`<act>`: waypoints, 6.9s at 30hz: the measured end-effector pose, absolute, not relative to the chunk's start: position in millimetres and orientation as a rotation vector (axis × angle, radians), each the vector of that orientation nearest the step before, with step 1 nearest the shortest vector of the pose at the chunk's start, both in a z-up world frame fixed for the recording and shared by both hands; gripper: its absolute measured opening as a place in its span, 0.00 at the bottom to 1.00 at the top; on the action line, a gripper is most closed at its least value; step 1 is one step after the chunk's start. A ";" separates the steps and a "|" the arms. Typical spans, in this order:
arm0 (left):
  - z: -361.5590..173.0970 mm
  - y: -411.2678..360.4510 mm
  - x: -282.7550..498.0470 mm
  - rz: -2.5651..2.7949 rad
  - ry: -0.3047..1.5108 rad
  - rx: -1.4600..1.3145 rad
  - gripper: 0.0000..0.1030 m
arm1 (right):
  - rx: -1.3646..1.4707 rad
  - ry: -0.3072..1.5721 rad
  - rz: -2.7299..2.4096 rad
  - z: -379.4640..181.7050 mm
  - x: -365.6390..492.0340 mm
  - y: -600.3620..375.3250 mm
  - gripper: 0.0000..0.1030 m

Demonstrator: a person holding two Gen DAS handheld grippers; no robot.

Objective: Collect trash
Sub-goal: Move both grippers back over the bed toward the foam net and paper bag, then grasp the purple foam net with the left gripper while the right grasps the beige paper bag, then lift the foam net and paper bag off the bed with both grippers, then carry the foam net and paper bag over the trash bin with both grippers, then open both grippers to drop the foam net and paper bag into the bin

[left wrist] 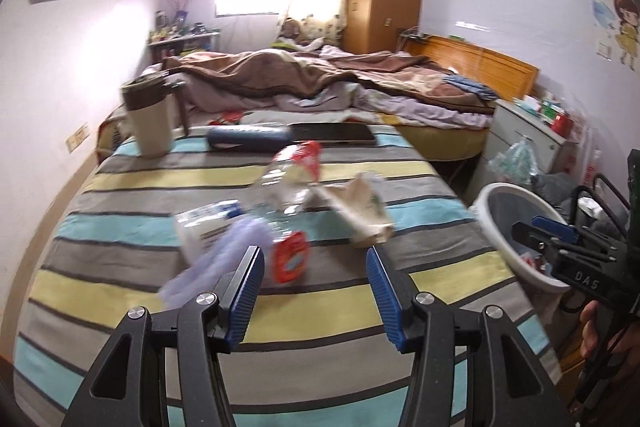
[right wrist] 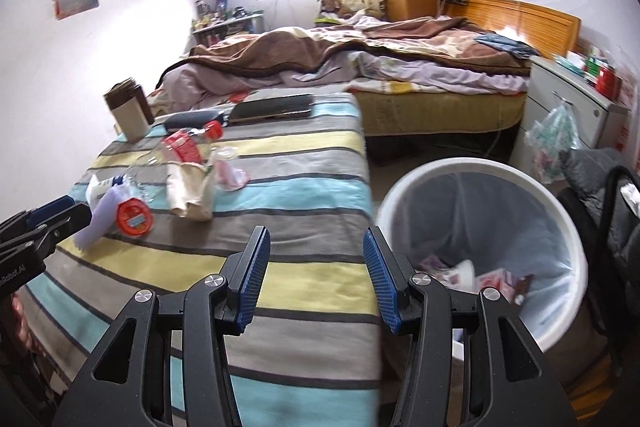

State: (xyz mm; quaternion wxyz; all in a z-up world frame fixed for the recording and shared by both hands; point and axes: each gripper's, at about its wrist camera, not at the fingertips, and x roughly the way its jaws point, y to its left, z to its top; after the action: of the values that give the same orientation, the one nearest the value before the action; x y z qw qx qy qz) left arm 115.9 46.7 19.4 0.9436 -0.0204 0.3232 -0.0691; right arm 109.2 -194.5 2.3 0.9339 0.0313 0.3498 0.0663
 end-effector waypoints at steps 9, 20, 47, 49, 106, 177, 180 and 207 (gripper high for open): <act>2.2 90.3 121.7 -0.062 0.704 -0.034 0.55 | 0.051 0.736 0.217 0.0 123.8 -160.2 0.49; -15.4 113.1 140.5 -0.101 0.749 -0.043 0.56 | 0.036 0.772 0.314 -6.1 147.6 -121.2 0.49; -35.9 116.1 178.6 -0.159 0.832 -0.024 0.62 | -0.049 0.846 0.354 -30.0 180.0 -79.5 0.64; -36.7 115.2 180.0 -0.158 0.838 -0.029 0.62 | -0.048 0.852 0.342 -31.2 182.5 -80.9 0.64; -45.4 102.8 134.8 -0.133 0.867 -0.095 0.26 | 0.022 0.821 0.340 -29.2 162.9 -100.1 0.40; 19.1 -201.4 166.0 -0.590 0.724 0.097 0.27 | 0.162 0.745 -0.155 -5.3 99.0 -310.8 0.40; 16.0 -208.5 168.9 -0.593 0.730 0.100 0.27 | 0.162 0.759 -0.165 -8.4 99.3 -315.7 0.40; 13.5 -192.9 163.6 -0.568 0.722 0.092 0.54 | 0.160 0.775 -0.207 -13.6 101.5 -316.6 0.54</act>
State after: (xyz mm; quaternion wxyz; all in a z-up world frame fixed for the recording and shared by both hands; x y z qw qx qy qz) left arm 163.6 -192.9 13.5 0.8954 0.0442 0.3482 -0.2738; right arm 101.5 -316.6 -13.6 0.9176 0.0776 0.3766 -0.1004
